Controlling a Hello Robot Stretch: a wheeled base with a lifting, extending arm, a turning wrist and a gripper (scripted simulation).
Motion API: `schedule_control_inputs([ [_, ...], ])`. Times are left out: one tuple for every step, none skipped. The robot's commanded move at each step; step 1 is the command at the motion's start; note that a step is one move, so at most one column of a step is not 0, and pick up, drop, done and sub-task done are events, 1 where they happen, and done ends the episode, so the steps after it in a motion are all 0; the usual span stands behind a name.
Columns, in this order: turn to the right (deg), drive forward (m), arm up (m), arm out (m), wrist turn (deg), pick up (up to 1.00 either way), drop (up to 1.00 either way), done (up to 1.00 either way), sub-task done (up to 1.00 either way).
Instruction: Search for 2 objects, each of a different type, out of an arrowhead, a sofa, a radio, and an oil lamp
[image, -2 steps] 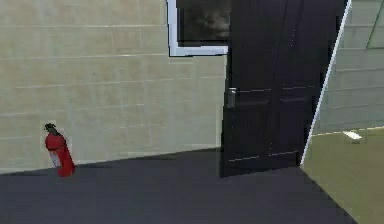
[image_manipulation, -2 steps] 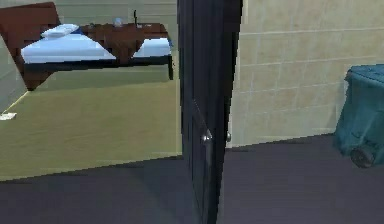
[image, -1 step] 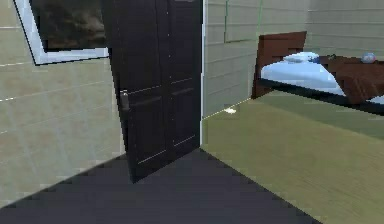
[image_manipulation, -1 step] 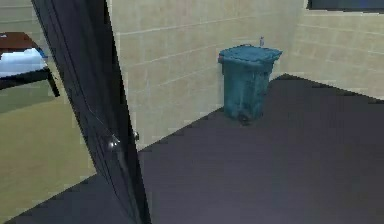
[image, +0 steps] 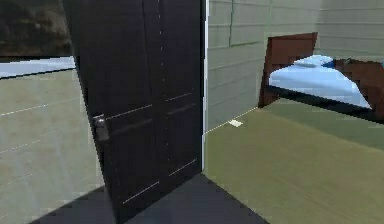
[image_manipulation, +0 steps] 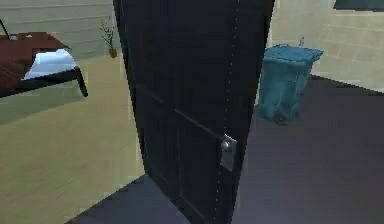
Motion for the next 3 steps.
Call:
schedule_control_inputs([
  [45.0, 0.00, 0.00, 0.00, 0.0, 0.00, 0.00, 0.00, 0.00],
  [0.0, 1.00, 0.00, 0.00, 0.0, 0.00, 0.00, 0.00, 0.00],
  [6.0, 0.00, 0.00, 0.00, 0.0, 0.00, 0.00, 0.00, 0.00],
])
